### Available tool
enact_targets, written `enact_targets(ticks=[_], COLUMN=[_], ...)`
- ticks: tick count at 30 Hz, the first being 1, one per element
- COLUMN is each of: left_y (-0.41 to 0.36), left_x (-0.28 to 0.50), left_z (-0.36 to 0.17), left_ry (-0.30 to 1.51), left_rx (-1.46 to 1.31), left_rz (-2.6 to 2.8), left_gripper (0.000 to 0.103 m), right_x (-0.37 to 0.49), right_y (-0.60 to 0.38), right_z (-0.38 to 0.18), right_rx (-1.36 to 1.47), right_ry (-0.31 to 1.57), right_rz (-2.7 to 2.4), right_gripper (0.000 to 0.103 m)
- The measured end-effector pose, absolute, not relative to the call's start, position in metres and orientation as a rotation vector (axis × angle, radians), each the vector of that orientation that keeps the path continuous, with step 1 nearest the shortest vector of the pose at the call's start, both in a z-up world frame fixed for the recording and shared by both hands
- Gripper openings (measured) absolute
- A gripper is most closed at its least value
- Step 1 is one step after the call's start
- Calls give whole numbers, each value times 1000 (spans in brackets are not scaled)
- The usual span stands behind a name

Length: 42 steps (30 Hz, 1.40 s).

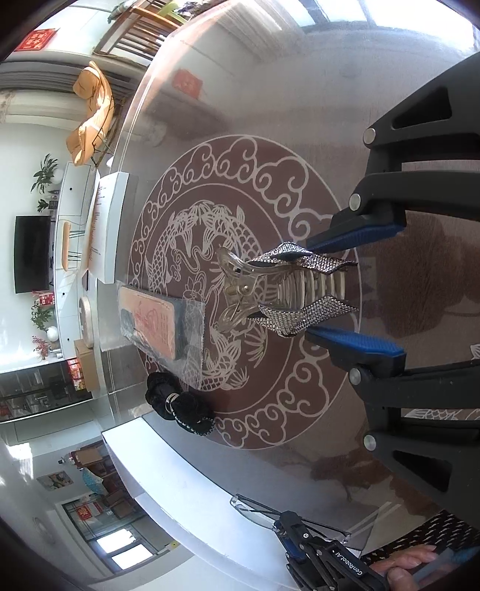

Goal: Organize objects
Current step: 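Carry the glasses and clip into the cardboard box and open both tools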

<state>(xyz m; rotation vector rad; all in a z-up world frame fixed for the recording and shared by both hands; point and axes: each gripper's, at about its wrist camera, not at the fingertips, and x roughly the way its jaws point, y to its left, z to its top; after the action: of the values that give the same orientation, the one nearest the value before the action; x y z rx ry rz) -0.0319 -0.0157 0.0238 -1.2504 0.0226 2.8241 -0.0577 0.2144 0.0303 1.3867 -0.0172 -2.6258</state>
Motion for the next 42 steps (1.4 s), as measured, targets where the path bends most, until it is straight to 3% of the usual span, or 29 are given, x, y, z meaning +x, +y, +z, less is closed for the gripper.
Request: enact_targets(ticks=[3,6,12,13,14,16,18,21,22,23,24,25,29,32,34,37,42], left_y=[-32,-60,-127,-136,-145,-160,-169,-177,-181,-182,-185,-187,-207,-233,-250,-268,-288], left_x=[-24,-16,3,7,11,17,21,25,27,28,28,28,26,18,11,-2,-25], left_z=[47,75,115,117,119,119,117,109,107,104,101,99,97,102,105,105,86], left_ry=[-98,-199,-332,-352,-381,-442,-481,-522,-524,-521,-522,-531,-553,-564,-570,-547,-441], left_rx=[-1195,-1138,-1062,-1057,-1051,-1044,-1039,-1055,-1065,-1079,-1093,-1105,-1125,-1150,-1170,-1219,-1360], left_rz=[2834,2865,2964,2977,2985,2994,3008,3009,3009,3009,3006,3001,3013,3042,3060,3082,3117], left_gripper=[21,21,21,21,21,21,21,21,21,21,21,21,21,21,21,21,21], right_x=[-57,-59,-72,-76,-80,-87,-90,-94,-94,-94,-97,-101,-99,-87,-81,-75,-73], right_y=[191,158,103,101,101,101,99,101,103,108,111,115,123,104,71,3,-101], right_z=[44,59,87,88,86,74,53,23,19,16,11,4,16,61,96,131,146], right_rx=[1320,1252,1169,1172,1185,1231,1273,1358,1345,1327,1357,1410,1373,1228,1123,1015,964], right_ry=[-25,-35,-1,7,26,143,285,314,285,236,200,155,87,0,-19,-24,-63], right_rz=[-2596,-2551,-2480,-2470,-2464,-2505,-2553,-2564,-2585,-2592,-2581,-2549,-2538,-2490,-2423,-2282,-2079], right_gripper=[37,22,20,32,63,102,103,102,98,73,57,52,48,44,35,35,25])
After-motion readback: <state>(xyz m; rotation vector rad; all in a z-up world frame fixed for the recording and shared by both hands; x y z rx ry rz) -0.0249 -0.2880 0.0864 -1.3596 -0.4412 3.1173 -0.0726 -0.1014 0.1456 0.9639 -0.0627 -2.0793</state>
